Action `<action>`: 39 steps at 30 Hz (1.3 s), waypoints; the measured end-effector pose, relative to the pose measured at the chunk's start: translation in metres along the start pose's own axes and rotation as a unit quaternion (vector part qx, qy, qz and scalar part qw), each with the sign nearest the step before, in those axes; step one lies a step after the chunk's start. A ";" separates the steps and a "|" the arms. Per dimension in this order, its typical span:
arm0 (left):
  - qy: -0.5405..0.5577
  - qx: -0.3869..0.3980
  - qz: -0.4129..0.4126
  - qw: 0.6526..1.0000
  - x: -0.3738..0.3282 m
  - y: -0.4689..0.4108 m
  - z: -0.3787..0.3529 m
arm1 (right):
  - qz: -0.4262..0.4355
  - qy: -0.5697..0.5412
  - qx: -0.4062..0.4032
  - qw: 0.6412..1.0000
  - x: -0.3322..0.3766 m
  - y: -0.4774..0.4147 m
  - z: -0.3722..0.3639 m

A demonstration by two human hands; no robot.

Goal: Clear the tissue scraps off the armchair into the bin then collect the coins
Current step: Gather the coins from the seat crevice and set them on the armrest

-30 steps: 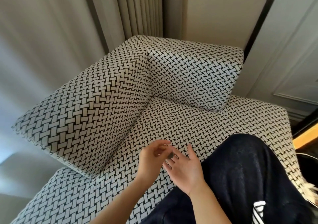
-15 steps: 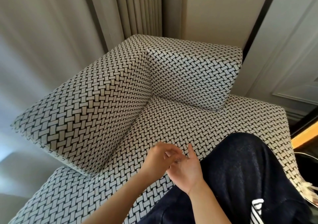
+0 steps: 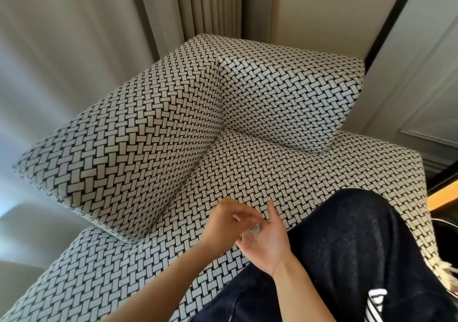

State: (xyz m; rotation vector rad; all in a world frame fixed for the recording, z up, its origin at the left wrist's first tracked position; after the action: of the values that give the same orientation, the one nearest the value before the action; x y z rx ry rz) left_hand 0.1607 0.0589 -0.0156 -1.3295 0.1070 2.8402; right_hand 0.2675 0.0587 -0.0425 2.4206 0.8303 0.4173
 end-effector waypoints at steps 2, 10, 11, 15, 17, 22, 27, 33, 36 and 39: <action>0.015 -0.007 0.008 1.000 0.003 0.000 -0.001 | 0.003 -0.008 -0.016 1.000 0.000 -0.003 0.000; 0.038 -0.035 0.014 0.999 0.017 -0.025 0.024 | 0.013 -0.015 0.050 0.999 0.019 -0.014 -0.017; 0.014 -0.040 0.032 0.999 0.026 -0.032 0.029 | 0.019 -0.010 0.060 0.998 0.024 -0.017 -0.018; -0.046 -0.031 0.127 0.990 0.065 -0.060 0.048 | 0.042 0.037 0.083 0.995 0.051 -0.027 -0.028; -0.064 -0.034 0.139 0.988 0.078 -0.074 0.056 | 0.055 0.032 0.079 0.995 0.068 -0.031 -0.032; -0.097 -0.002 0.192 0.977 0.095 -0.102 0.062 | 0.080 -0.012 0.058 0.995 0.091 -0.038 -0.036; -0.041 -0.049 0.323 0.944 0.099 -0.132 0.049 | 0.049 0.007 -0.041 0.998 0.070 -0.049 -0.017; -0.134 -0.051 0.324 0.935 0.100 -0.144 0.044 | 0.046 0.026 -0.062 0.997 0.070 -0.050 -0.014; -0.156 -0.049 0.305 0.938 0.105 -0.144 0.047 | 0.037 0.041 -0.062 0.997 0.068 -0.052 -0.013; -0.159 -0.050 0.310 0.936 0.110 -0.145 0.048 | 0.043 0.045 -0.063 0.996 0.069 -0.051 -0.013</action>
State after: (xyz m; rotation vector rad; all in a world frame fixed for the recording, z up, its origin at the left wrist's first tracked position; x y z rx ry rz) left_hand 0.0581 0.2043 -0.0774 -0.9479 0.4591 3.5889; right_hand 0.2901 0.1415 -0.0538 2.3396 0.7169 0.5979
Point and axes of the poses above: each hand's wrist, its own y-axis away from the middle knuckle, its own z-axis out of the back of the hand, x = y × z, the point moved 2 cm from there along -y, towards the middle knuckle, and after that the axes turned 11 degrees about -y, right-handed, at the moved point
